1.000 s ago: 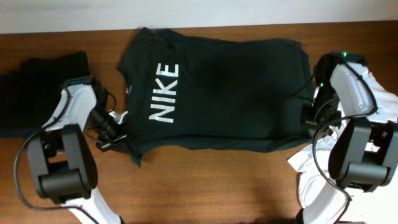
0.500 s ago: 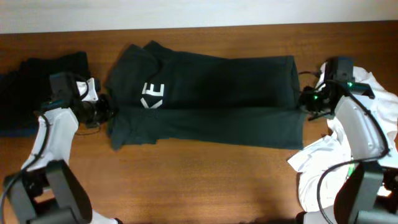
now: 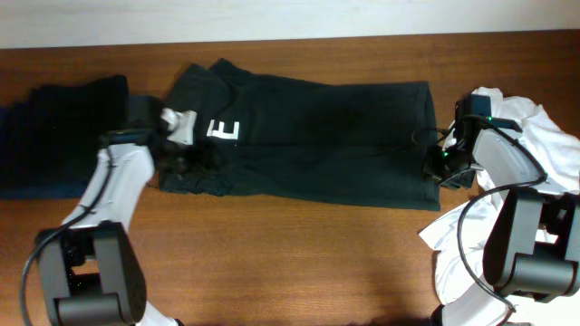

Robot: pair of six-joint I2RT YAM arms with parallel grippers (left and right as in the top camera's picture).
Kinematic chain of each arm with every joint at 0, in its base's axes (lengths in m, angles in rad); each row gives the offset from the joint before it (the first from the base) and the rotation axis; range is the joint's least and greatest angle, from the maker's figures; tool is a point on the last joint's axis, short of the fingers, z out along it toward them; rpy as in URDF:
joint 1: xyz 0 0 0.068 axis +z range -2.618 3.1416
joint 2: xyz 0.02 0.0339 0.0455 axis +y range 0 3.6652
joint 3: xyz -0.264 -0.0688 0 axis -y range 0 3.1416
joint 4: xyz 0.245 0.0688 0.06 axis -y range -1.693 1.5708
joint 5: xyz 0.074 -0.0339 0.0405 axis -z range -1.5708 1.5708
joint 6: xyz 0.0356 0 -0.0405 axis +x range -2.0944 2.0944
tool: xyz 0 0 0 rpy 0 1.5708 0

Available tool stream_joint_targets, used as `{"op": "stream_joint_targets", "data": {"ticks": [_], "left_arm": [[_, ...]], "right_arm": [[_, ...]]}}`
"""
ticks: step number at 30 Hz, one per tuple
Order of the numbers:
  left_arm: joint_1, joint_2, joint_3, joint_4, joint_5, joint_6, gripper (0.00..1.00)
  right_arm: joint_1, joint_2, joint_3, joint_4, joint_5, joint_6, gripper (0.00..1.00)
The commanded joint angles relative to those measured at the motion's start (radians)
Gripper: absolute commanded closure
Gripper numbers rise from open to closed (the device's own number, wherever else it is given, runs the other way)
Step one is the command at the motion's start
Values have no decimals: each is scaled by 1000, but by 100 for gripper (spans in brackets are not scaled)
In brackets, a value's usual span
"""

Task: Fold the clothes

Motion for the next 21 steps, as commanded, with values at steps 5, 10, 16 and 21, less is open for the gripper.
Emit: {"op": "stream_joint_targets", "data": {"ticks": [5, 10, 16, 21], "left_arm": [[-235, 4, -37, -118, -531, 1, 39], [-247, 4, -140, 10, -522, 2, 41], [-247, 4, -168, 86, -515, 1, 99], [-246, 2, -3, 140, -495, -3, 99]], "right_arm": [[-4, 3, -36, 3, 2, 5, 71], [-4, 3, -36, 2, 2, 5, 71], [-4, 3, -36, 2, 2, 5, 71], [-4, 3, -36, 3, 2, 5, 71]]}}
